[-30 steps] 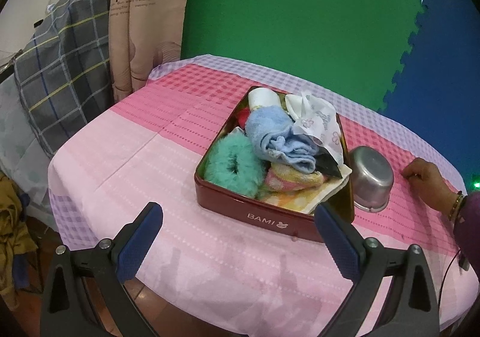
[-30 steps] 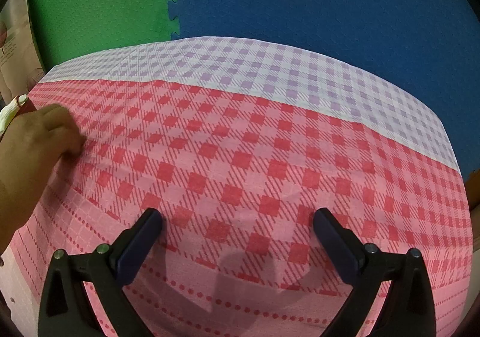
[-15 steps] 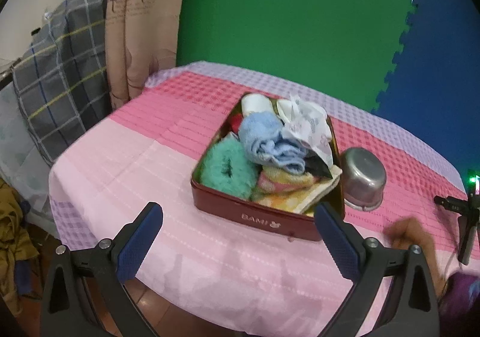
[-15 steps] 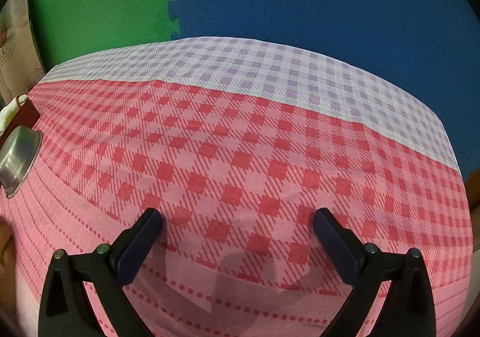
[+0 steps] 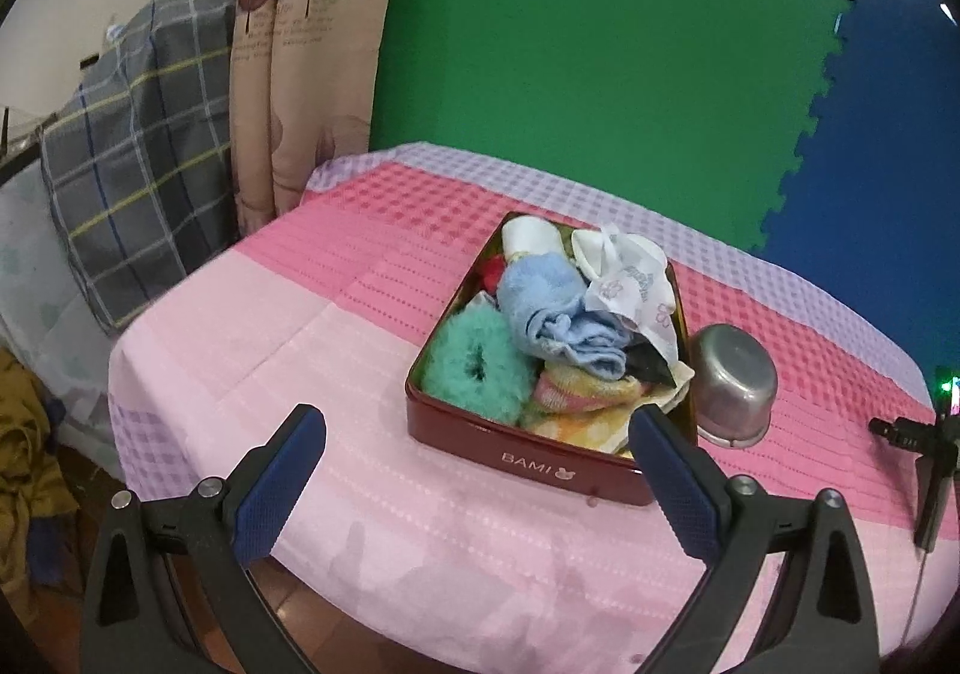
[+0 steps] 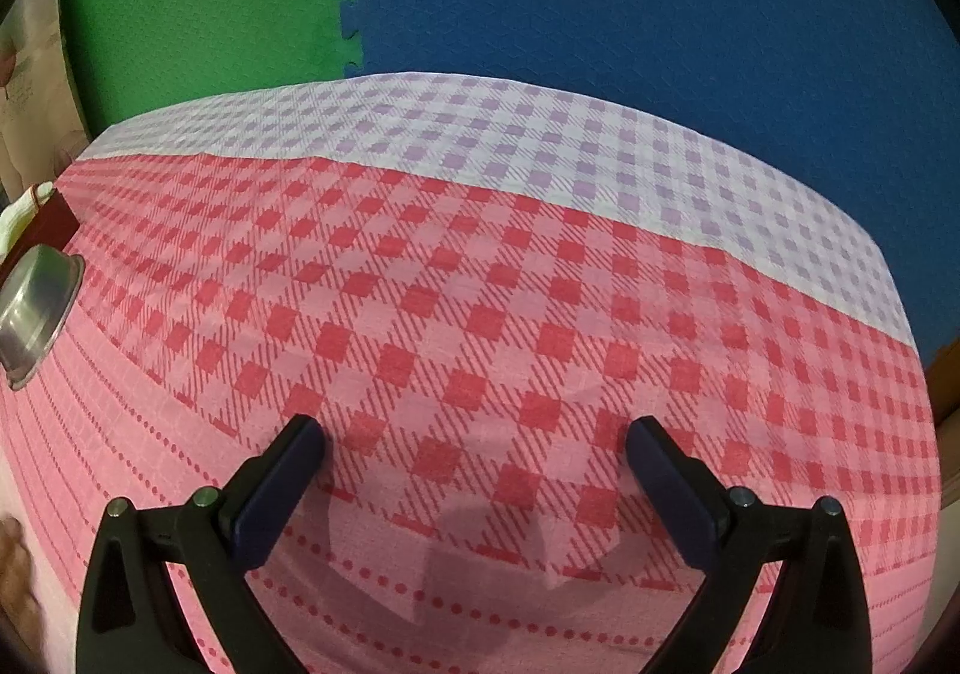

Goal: Organize soft objects

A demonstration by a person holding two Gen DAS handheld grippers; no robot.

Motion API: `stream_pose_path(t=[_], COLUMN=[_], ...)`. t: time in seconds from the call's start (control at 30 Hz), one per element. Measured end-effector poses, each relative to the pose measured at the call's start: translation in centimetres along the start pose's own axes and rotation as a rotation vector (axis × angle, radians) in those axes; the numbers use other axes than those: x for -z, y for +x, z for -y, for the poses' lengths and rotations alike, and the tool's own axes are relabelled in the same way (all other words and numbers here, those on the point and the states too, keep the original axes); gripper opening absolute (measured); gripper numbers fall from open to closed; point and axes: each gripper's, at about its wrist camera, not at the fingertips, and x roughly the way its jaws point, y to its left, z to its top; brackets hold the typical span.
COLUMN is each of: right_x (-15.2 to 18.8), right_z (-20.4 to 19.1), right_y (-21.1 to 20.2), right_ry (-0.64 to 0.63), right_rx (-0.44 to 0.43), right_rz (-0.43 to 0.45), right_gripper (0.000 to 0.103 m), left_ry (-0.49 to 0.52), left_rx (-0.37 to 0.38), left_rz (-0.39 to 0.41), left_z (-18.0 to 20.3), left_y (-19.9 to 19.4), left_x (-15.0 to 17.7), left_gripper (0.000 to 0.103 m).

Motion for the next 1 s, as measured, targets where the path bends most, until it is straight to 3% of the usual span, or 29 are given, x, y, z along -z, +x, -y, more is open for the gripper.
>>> stream_pose_path(t=[1.0], right_x=[0.1], right_z=[0.3], right_y=[0.0], right_ry=[0.017], right_rx=[-0.018], right_rz=[-0.005], right_gripper=[0.103], left_ry=[-0.033], left_rx=[-0.013], left_rz=[-0.033], left_z=[-1.1], left_y=[0.8], left_x=[0.1], left_gripper=[0.100])
